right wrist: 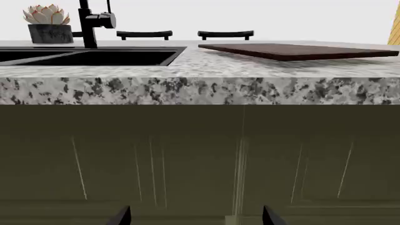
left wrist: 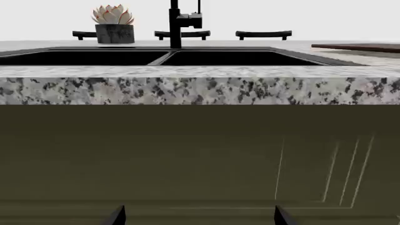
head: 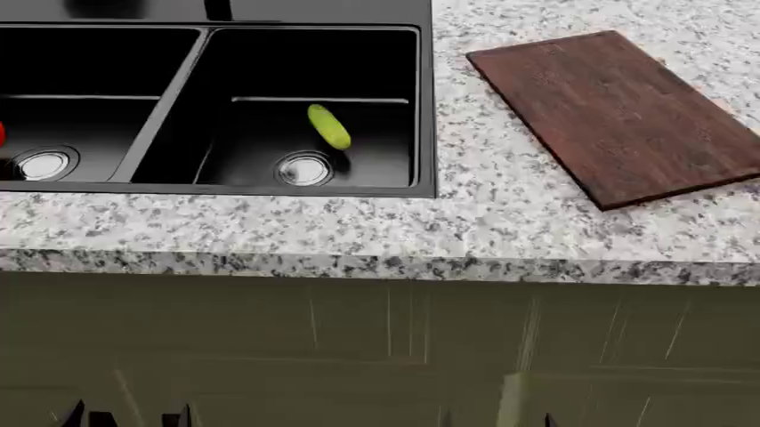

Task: Pick the vegetables from the sink and place them on the cutting board.

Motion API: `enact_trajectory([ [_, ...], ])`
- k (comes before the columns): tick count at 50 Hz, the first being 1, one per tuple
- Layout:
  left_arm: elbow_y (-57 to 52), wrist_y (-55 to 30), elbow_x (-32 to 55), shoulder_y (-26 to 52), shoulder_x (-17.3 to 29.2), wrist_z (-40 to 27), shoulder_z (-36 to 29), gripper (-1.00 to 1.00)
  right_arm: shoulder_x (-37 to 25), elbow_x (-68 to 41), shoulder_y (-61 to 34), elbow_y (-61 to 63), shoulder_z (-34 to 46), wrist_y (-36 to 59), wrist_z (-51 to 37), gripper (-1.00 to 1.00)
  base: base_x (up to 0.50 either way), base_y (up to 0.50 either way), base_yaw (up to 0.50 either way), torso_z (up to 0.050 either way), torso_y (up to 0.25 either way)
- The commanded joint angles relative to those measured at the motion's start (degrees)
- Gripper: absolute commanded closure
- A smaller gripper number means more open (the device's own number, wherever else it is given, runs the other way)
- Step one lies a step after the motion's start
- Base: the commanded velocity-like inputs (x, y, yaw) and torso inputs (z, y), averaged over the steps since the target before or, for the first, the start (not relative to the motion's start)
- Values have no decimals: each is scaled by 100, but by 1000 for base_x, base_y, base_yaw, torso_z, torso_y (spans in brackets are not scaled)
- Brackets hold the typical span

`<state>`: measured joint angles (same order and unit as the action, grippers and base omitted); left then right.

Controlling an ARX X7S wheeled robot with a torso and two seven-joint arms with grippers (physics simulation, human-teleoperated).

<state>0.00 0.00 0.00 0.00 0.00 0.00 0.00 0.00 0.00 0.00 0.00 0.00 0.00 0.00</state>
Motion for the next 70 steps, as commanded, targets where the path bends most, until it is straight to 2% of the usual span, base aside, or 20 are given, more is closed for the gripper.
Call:
enact_trajectory([
  [1, -53, -38, 0, -16, 40, -55, -55, -100, -92, -92, 17, 39, 112, 21, -112, -100, 0, 0, 0, 0, 0],
  [9, 45, -25, 169, 6, 234, -196, -284, -100, -234, -236, -35, -70, 328, -64, -234, -100, 0, 0, 0, 0, 0],
  [10, -462, 220, -323, -313, 384, -72, -764, -100, -239, -88, 506, 1169, 562, 585, -706, -100, 0, 0, 0, 0, 0],
  [11, 6, -43, -124, -15, 96, -16, -140, -100, -54, -41, -29, -72, 121, -63, -28, -100, 0, 0, 0, 0, 0],
  [12, -56, -74, -94, -38, 121, -43, -170, -100, -96, -127, -43, -125, 156, -87, -12, -100, 0, 0, 0, 0, 0],
  [14, -39, -35, -94, -46, 163, -91, -255, -100, -125, -400, -52, -143, 154, -127, 32, -100, 0, 0, 0, 0, 0],
  [28, 445, 420, -8, 68, 327, -398, -416, -100, -343, -263, -78, -134, 502, -31, -238, -100, 0, 416, 0, 0, 0],
  [37, -44, 83, -49, -72, 406, -519, -562, -100, -412, -319, -89, -125, 610, -25, -307, -100, 0, 500, 0, 0, 0],
  [39, 307, 334, -42, 11, 425, -534, -579, -100, -424, -335, -72, -93, 617, -22, -337, -100, 0, 500, 0, 0, 0],
  [47, 51, 229, -44, -52, 482, -618, -661, -100, -476, -387, -94, -158, 681, -79, -385, -100, 0, 500, 0, 0, 0],
  [55, 377, 384, -10, 55, 535, -666, -737, -100, -488, -608, -65, -130, 667, -181, -379, -100, 0, 445, 0, 0, 0],
  [58, 294, 217, -361, 93, 523, -1022, -759, -100, -519, -523, -168, 170, 672, 843, -641, -100, 0, 0, 0, 0, 0],
  [59, -60, 730, -199, -103, 591, -920, -753, -100, -594, -412, -95, 452, 745, 957, -669, -100, 0, 0, 0, 0, 0],
  [61, -182, 1161, -1245, -158, 750, -1482, -896, -100, -686, -572, 42, 1221, 673, 1357, -656, -100, 0, 0, 0, 50, 0],
  [63, -795, 714, -1621, -197, 836, -1370, -966, -100, -898, -442, 16, 2058, 765, 1903, -645, -100, 0, 0, 0, 50, 0],
  [66, -1881, -82, -1736, -23, 921, -995, -856, -100, -1209, -585, -615, 3576, 648, 3556, -515, -100, 0, 0, 0, 50, 0],
  [68, -2113, -509, -1828, 202, 925, -844, -830, -100, -1362, -584, -1109, 3922, 679, 4222, -457, -100, 0, 0, 0, 50, 0],
  [70, -2172, -1103, -2332, 683, 917, -745, -925, -100, -1547, -441, -1845, 4045, 850, 4972, -428, -100, 0, 0, 0, 50, 0],
])
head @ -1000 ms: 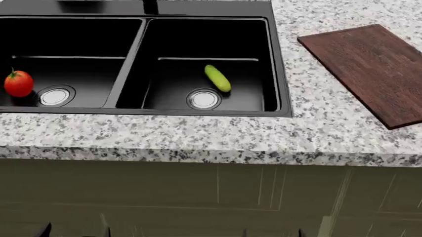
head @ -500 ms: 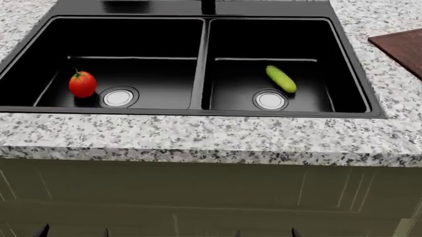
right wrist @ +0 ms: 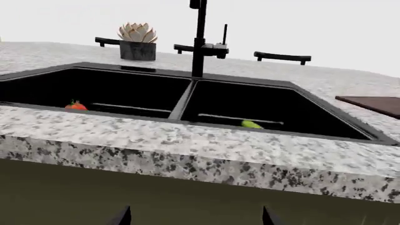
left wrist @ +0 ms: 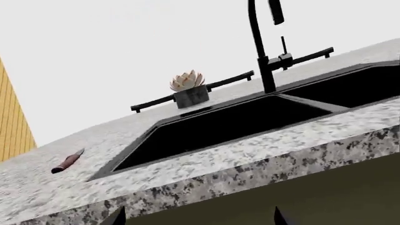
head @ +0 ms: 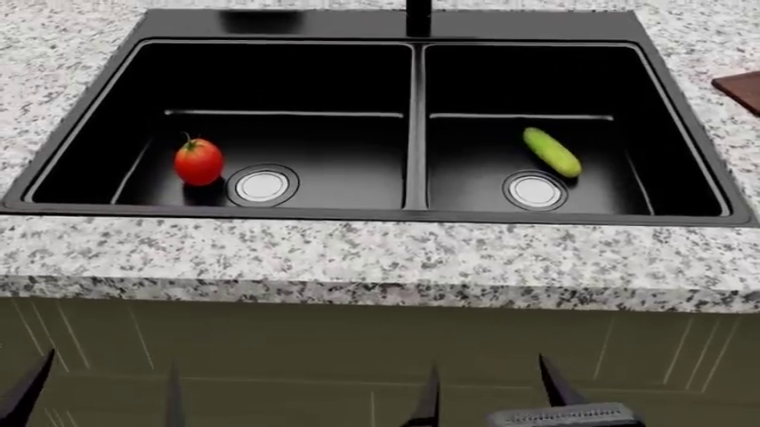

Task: Pick the vegetables from the sink and place them on the cutting board.

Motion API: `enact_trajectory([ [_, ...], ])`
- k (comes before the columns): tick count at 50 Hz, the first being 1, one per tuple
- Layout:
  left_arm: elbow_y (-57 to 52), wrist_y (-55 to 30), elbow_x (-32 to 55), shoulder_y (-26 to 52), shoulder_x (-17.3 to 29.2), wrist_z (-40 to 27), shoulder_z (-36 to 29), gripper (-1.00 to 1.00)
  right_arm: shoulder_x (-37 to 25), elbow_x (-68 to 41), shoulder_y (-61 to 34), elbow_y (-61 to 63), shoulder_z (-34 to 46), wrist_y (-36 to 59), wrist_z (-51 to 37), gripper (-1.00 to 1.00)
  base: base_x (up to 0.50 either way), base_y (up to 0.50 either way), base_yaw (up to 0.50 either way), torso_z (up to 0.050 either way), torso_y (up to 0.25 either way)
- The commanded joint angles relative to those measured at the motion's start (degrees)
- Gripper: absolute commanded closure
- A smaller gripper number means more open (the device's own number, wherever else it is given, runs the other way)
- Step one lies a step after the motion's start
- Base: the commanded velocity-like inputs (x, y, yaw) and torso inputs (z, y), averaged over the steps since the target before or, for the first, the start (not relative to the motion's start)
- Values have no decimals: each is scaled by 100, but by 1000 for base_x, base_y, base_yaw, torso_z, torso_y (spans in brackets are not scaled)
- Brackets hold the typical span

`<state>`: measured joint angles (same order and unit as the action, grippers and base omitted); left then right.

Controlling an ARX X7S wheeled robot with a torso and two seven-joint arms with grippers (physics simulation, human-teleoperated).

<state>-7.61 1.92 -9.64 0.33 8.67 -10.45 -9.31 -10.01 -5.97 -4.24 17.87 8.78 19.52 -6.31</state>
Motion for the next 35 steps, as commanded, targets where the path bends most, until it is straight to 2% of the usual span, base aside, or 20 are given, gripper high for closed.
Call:
enact_trajectory([
  [1, -1419, -1415, -1424, 761, 48, 358, -21, -100, -555, 119, -1575, 2276, -37, 3165, 247, -100, 0, 0, 0, 50, 0],
  [4, -1561, -2197, -1653, 1543, -24, 786, -103, -100, -721, 22, -2599, 2097, -13, 4003, 495, -100, 0, 0, 0, 50, 0],
  [7, -1310, -2693, -1774, 2138, -78, 1022, -173, -100, -750, -90, -3084, 1637, -218, 4107, 642, -100, 0, 0, 0, 50, 0],
  [9, -1009, -2891, -1738, 2468, -130, 1120, -190, -100, -817, -36, -3421, 1264, -160, 4181, 658, -100, 0, 0, 0, 50, 0],
  [13, 311, -3155, -1406, 3629, -298, 1168, -7, -100, -877, 88, -4422, -133, 203, 4091, 811, -100, 0, 0, 0, 50, 0],
  [16, 1514, -2994, -1316, 4487, -299, 1084, -67, -100, -866, 188, -5240, -1547, 444, 3938, 947, -100, 0, 0, 0, 50, 0],
  [18, 2174, -2839, -1197, 4771, -329, 1000, -45, -100, -876, 217, -5483, -2221, 455, 3701, 986, -100, 0, 0, 0, 50, 0],
  [21, 3513, -2349, -1182, 5253, -328, 624, -123, -100, -848, 224, -5692, -3135, 464, 3295, 1047, -100, 0, 0, 0, 50, 0],
  [24, 5463, -1572, -1242, 5999, -341, 157, -336, -100, -666, 251, -5923, -4161, 422, 2887, 935, -100, 0, 0, 0, 50, 0],
  [26, 6085, -1455, -1220, 6318, -391, -20, -337, -100, -570, 170, -5945, -4474, 267, 2650, 867, -100, 0, 0, 0, 50, 0],
  [30, 5824, -1637, -1262, 6346, -432, 189, -439, -100, -527, 93, -5985, -4732, 288, 2557, 1011, -100, 0, 0, 0, 50, 0],
  [32, 5314, -1842, -1171, 6143, -406, 377, -353, -100, -611, 286, -6064, -4760, 687, 2815, 1172, -100, 354, 0, 0, 25, 0],
  [35, 5492, -1737, -1083, 6159, -371, 415, -330, -100, -691, 298, -6015, -4444, 789, 2998, 1276, -100, 500, 0, 0, 0, 0],
])
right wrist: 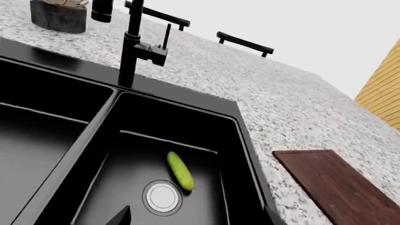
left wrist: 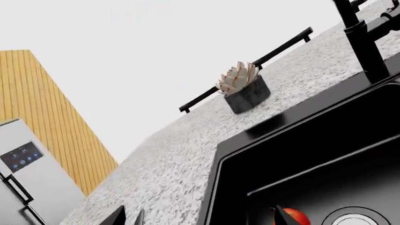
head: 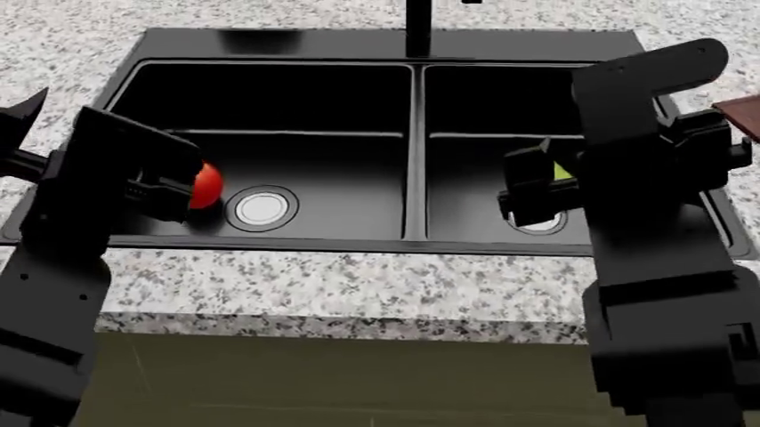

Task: Pick the vegetables from the sink and place them on the cutting board.

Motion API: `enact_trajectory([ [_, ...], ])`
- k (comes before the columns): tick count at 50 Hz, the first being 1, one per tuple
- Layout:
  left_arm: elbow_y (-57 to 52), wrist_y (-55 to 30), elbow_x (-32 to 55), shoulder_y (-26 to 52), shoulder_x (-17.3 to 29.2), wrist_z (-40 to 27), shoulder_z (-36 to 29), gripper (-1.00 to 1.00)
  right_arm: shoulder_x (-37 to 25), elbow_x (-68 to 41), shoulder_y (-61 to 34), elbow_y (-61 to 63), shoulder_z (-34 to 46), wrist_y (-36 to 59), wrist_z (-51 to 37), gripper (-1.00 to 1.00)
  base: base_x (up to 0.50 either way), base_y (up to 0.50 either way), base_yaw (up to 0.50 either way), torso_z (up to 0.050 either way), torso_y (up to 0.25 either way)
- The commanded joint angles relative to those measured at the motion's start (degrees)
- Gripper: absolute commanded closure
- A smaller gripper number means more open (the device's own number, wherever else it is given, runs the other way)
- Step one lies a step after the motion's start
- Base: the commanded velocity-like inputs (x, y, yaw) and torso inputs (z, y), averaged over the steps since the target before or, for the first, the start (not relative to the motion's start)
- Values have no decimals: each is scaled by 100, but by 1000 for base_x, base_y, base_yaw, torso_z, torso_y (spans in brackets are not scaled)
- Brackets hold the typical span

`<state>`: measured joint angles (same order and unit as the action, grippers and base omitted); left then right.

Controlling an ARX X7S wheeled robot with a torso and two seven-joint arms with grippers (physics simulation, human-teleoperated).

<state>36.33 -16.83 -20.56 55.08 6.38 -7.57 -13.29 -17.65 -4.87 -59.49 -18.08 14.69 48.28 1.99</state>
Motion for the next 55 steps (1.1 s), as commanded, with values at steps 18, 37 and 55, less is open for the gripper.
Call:
enact_trajectory([
  [18, 1241, 249, 223, 567, 68, 215, 138, -100, 3, 223, -439, -879, 378, 98, 540, -100, 500, 0, 0, 0, 0],
  [37, 753, -85, 230, 476, 111, 454, 16, -100, -153, 181, -313, -234, 444, 490, 645, -100, 500, 0, 0, 0, 1],
  [55, 722, -146, 348, 501, 233, 399, 91, -100, -335, 125, -184, 137, 532, 720, 803, -100, 500, 0, 0, 0, 1],
])
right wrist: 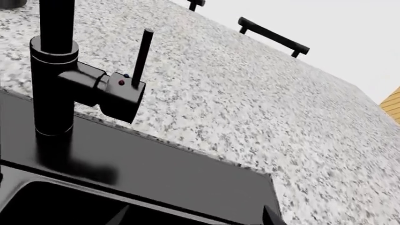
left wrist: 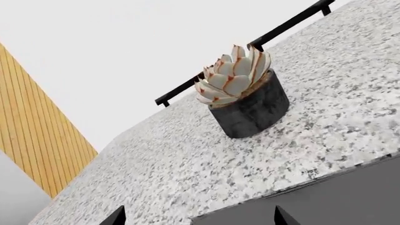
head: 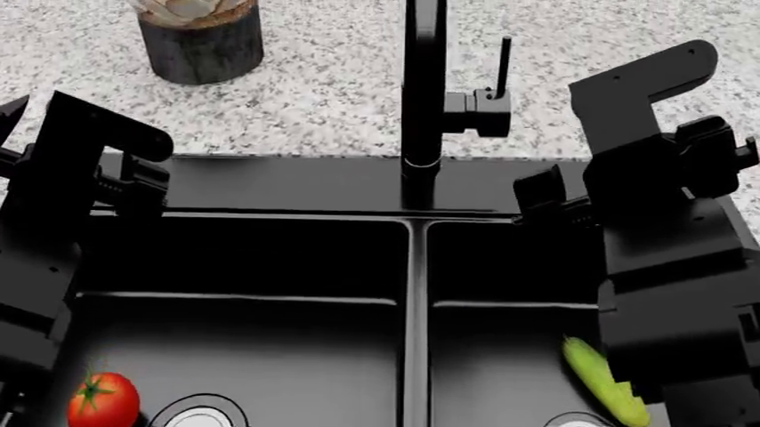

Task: Pick the vegetables from the sink and place them on the cutting board.

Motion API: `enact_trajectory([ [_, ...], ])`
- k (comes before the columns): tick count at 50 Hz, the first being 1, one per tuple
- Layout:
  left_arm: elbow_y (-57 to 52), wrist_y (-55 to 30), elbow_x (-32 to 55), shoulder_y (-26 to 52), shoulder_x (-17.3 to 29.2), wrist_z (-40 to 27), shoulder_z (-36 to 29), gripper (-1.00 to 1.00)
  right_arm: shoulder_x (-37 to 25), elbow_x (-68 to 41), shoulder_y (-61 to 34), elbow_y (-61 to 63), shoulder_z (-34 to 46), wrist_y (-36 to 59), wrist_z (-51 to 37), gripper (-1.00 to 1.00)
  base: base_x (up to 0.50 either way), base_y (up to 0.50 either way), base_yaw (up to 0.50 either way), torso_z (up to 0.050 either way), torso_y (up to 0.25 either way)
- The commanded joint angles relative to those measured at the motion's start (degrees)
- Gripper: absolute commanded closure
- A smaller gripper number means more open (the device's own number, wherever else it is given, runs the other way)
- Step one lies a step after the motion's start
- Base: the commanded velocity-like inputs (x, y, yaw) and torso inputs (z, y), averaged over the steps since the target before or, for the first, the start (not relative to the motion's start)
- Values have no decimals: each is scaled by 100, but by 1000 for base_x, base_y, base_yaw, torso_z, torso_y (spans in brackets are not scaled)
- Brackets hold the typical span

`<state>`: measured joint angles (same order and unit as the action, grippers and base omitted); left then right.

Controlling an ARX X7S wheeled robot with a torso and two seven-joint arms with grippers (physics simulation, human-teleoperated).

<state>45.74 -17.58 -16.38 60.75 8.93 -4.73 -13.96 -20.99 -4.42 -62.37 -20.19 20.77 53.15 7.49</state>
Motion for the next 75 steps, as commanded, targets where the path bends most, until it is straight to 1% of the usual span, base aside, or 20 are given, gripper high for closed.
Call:
enact_trajectory([
  [1, -411, -148, -16, -131, 11, 208, 205, -100, -51, 69, 112, 547, 11, 386, 346, -100, 500, 0, 0, 0, 10],
  [6, -987, -207, -53, -357, 209, 463, 117, -100, -422, -37, 98, 1231, 296, 935, 819, -100, 500, 0, 0, 0, 0],
  [10, -1397, -284, 54, -379, 362, 902, 88, -100, -644, -174, 5, 1434, 418, 1047, 1200, -100, 500, 0, 0, 0, 3],
  [13, -1838, -329, 168, -530, 545, 1492, -42, -100, -859, -290, -4, 1568, 657, 1085, 1609, -100, 500, 0, 0, 0, 0],
  [16, -2546, -68, 408, -936, 920, 2326, -219, -100, -1175, -524, 13, 2037, 696, 1424, 2020, -100, 431, 0, 0, 0, 0],
  [17, -2504, 52, 410, -957, 973, 2336, -232, -100, -1235, -551, 28, 2159, 691, 1474, 2060, -100, 0, 0, 0, 0, 0],
  [22, -4044, -168, 1013, -1707, 1891, 4261, -590, -100, -2090, -1162, 7, 3212, 1094, 2264, 3155, -100, 17, 0, 0, 0, 0],
  [23, -4180, -171, 1026, -1776, 1977, 4365, -624, -100, -2147, -1231, 18, 3325, 1088, 2317, 3232, -100, 16, 0, 0, 0, 0],
  [26, -4677, -295, 1055, -1996, 2357, 4790, -748, -100, -2465, -1282, -68, 3598, 1632, 2652, 3530, -100, 16, 0, 0, 0, 0],
  [28, -4820, -509, 1081, -1955, 2448, 4908, -724, -100, -2508, -1353, -121, 3690, 1635, 2781, 3609, -100, 17, 0, 0, 0, 0],
  [33, -5547, -1033, 1164, -2028, 2938, 5433, -735, -100, -2748, -1670, -724, 4360, 2001, 3625, 4037, -100, 17, 0, 0, 0, 0],
  [34, -5678, -1096, 1183, -2082, 3031, 5492, -715, -100, -2896, -2056, -942, 4394, 2180, 3681, 3868, -100, 17, 0, 0, 0, 0],
  [37, -5956, -1217, 1247, -2222, 3235, 5628, -665, -100, -3214, -3842, -1541, 4331, 2508, 3680, 2649, -100, 18, 0, 0, 0, 0],
  [39, -6237, -1335, 1308, -2390, 3396, 5775, -681, -100, -3346, -4630, -1763, 4329, 2710, 3675, 2171, -100, 18, 0, 0, 0, 0],
  [50, -7264, -1723, 1063, -2694, 4092, 6321, -1109, -100, -3851, -6868, -3160, 4279, 4171, 3663, 981, -100, 18, 0, 0, 0, -137],
  [58, -7388, -1782, 995, -2750, 4280, 6405, -1175, -100, -3847, -7121, -3897, 4175, 4896, 3622, 900, -100, 17, 0, 0, -2, -250],
  [66, -7351, -1827, 772, -2668, 4494, 6590, -1411, -100, -3622, -6935, -4552, 3981, 5220, 3523, 1100, -100, 16, 0, 1, -2, -249],
  [67, -7307, -2028, 692, -2536, 4437, 6610, -1440, -100, -3600, -6924, -4625, 3963, 5237, 3525, 1121, -100, 17, 0, 3, 0, 0],
  [72, -7098, -1870, 219, -2111, 4560, 6851, -1850, -100, -3482, -6828, -4867, 3888, 5397, 3494, 1235, -100, 18, 0, 1, 0, 0],
  [75, -6977, -2068, -44, -1851, 4509, 7077, -2109, -100, -3414, -6753, -4960, 3818, 5470, 3435, 1309, -100, 18, 0, 2, 0, 0],
])
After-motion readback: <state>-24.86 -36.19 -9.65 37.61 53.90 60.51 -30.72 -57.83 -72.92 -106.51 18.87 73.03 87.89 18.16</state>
